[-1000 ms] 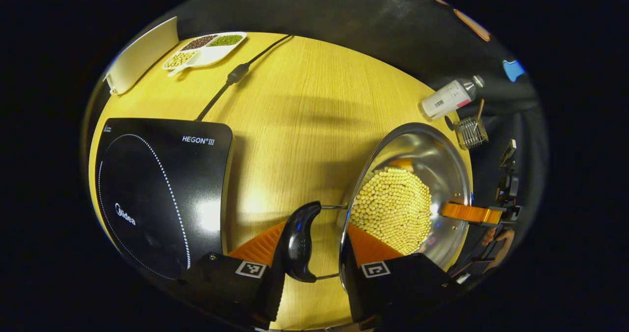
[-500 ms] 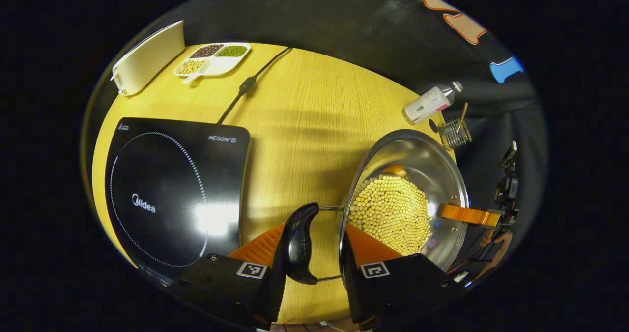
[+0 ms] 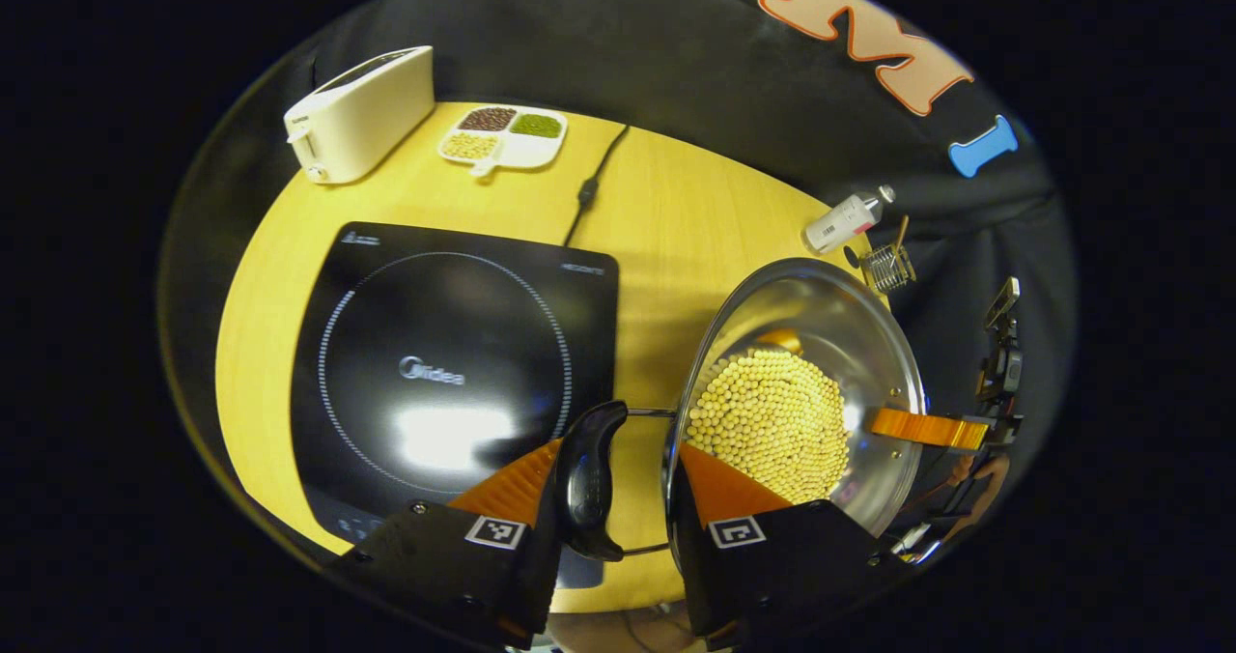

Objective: First push the handle of the pot to place it horizontally, then grasp the pot with both hands and set it on the induction cooktop.

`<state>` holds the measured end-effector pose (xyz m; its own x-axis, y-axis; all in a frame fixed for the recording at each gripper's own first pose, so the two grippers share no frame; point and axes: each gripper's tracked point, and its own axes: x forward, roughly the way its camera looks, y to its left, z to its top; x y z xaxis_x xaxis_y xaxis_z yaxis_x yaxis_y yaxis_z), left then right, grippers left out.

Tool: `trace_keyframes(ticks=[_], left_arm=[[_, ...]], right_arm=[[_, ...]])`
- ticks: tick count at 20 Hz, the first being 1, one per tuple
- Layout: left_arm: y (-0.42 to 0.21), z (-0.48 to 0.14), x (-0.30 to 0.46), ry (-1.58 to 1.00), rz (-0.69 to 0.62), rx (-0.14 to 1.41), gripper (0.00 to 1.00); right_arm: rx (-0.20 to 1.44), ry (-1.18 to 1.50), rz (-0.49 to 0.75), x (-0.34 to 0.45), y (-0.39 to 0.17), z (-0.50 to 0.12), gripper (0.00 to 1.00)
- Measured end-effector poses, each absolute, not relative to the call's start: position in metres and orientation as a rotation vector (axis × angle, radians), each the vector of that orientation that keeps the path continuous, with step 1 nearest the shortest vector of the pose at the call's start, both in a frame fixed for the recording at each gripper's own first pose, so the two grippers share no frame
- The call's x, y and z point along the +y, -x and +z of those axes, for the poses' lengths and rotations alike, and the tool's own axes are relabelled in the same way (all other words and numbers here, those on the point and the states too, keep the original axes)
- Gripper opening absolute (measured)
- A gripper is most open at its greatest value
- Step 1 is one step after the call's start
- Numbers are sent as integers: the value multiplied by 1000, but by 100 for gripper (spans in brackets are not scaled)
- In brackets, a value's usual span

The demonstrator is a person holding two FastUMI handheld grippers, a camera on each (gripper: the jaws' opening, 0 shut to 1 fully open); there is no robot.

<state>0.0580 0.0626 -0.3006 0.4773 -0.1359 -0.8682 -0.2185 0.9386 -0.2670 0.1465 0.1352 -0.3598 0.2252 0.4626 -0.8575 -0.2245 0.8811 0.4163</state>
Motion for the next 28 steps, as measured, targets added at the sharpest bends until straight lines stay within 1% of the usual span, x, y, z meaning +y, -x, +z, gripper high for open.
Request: trace_keyframes(ticks=[1, 3, 4, 5, 6, 8, 9, 10, 11, 12, 16, 19, 22, 28], left_arm=[[-53, -296, 75, 366, 54, 1080, 56], [-40, -294, 104, 368, 61, 1079, 54], [-34, -293, 118, 368, 65, 1079, 55], [-29, -293, 132, 368, 69, 1080, 55], [-24, -293, 146, 368, 74, 1081, 55], [-15, -296, 172, 362, 81, 1081, 55], [-12, -296, 183, 357, 85, 1078, 55], [-10, -296, 195, 350, 88, 1076, 54], [-10, -296, 206, 342, 92, 1069, 54], [-11, -296, 217, 329, 95, 1059, 54], [-22, -296, 255, 256, 111, 1011, 55], [-33, -298, 274, 233, 117, 982, 54], [-40, -303, 284, 230, 123, 973, 55], [-46, -318, 296, 271, 152, 953, 55]], right_arm=[[1259, -221, 477, 148, -136, -360, 46], [1261, -223, 477, 176, -117, -361, 46], [1262, -221, 477, 189, -110, -363, 52], [1259, -223, 477, 202, -102, -364, 52], [1259, -227, 477, 215, -96, -367, 46], [1258, -229, 478, 241, -82, -371, 46], [1258, -229, 479, 252, -78, -374, 52], [1256, -231, 479, 264, -76, -376, 52], [1255, -234, 479, 273, -73, -378, 54], [1251, -236, 479, 282, -72, -380, 51], [1246, -233, 468, 319, -72, -396, 52], [1232, -230, 457, 337, -83, -403, 52], [1219, -220, 445, 350, -96, -410, 52], [1218, -217, 434, 361, -102, -425, 52]])
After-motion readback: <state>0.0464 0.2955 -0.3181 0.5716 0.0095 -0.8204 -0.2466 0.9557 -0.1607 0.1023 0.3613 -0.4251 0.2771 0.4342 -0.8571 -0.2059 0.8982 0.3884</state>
